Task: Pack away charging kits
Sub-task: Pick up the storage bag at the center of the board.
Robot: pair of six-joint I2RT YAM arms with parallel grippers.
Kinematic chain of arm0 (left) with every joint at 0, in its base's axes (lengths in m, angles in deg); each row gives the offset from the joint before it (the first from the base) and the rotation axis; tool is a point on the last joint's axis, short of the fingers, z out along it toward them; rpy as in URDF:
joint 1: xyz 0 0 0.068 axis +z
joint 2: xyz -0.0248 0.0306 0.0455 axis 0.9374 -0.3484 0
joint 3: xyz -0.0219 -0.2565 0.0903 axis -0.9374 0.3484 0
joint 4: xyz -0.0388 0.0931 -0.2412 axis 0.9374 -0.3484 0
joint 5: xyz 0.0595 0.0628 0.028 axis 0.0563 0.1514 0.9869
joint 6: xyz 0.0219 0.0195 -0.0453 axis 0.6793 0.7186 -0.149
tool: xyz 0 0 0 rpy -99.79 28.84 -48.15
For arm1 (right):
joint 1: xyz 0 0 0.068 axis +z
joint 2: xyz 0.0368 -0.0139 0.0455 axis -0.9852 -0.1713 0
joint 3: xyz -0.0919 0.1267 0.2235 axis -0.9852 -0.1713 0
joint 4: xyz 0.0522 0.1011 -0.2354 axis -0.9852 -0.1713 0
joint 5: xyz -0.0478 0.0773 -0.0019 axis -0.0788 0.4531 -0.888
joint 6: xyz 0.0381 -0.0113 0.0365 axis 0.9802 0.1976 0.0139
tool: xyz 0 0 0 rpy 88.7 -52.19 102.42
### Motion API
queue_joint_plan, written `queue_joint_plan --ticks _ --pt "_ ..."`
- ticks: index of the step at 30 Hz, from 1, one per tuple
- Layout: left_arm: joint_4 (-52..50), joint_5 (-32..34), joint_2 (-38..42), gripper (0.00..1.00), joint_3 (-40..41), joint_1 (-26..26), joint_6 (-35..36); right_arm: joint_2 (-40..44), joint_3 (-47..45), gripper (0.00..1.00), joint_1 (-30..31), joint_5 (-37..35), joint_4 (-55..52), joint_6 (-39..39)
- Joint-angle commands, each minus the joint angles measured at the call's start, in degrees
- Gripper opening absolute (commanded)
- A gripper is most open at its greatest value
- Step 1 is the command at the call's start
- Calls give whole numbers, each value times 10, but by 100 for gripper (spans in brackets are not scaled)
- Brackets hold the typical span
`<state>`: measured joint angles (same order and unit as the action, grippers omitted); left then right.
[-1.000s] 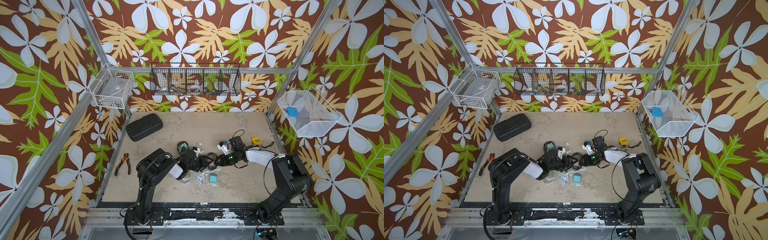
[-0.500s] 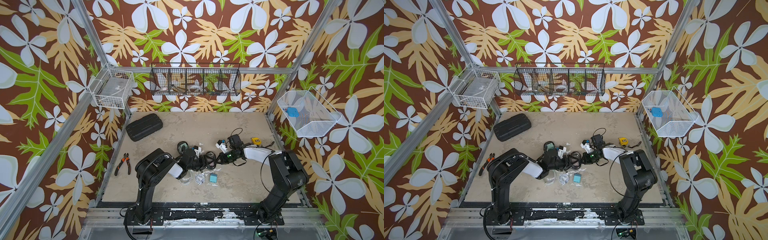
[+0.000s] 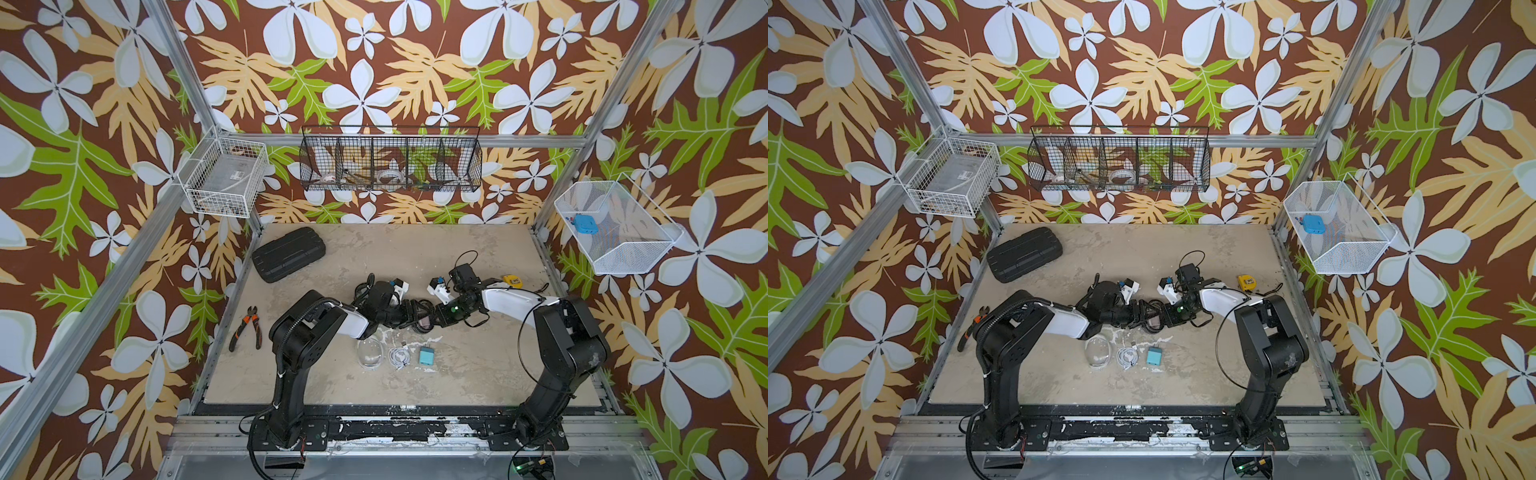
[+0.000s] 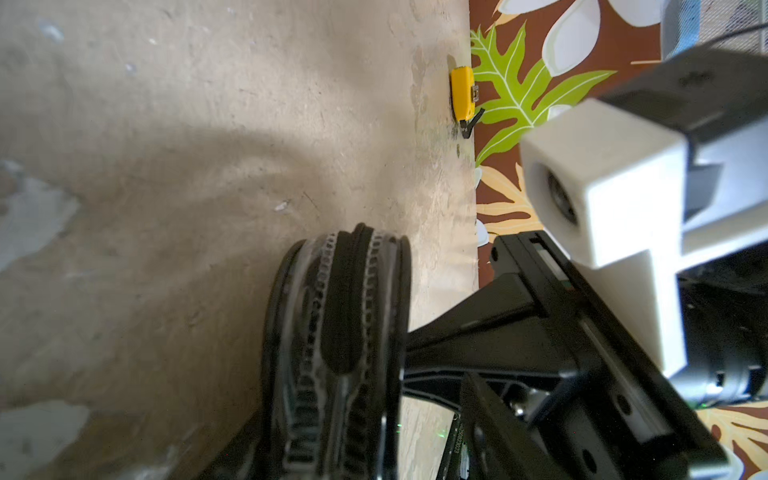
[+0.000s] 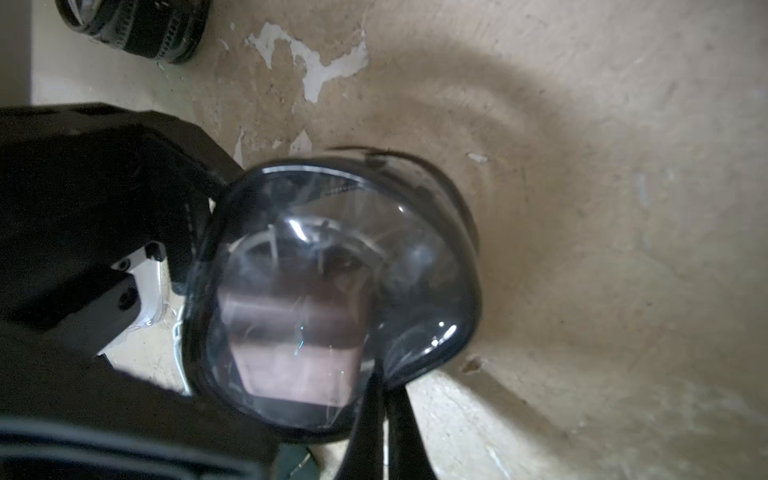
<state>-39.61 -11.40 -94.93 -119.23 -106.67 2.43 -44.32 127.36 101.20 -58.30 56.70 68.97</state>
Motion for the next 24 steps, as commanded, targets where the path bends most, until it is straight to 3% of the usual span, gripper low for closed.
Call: queue_joint_plan --ticks 1,8,12,15,18,21,24 --pt "-24 -27 -9 60 -10 5 35 0 3 2 1 -1 -18 -15" --pt "-18 -63 -34 49 -27 25 40 11 -4 2 3 -12 -17 -19" --pt "-33 -59 -31 33 -32 26 51 9 0 4 3 -14 -21 -19" --pt "-39 -57 -28 21 -31 26 50 15 2 15 3 -15 -18 -17" --pt "-23 -52 -22 19 -18 26 34 38 -3 32 3 -13 -13 -12" --pt "-2 -46 -16 18 -5 26 5 70 -10 40 3 -18 -12 -1" --pt "19 -28 1 18 14 27 -40 109 -20 41 3 -37 -16 15"
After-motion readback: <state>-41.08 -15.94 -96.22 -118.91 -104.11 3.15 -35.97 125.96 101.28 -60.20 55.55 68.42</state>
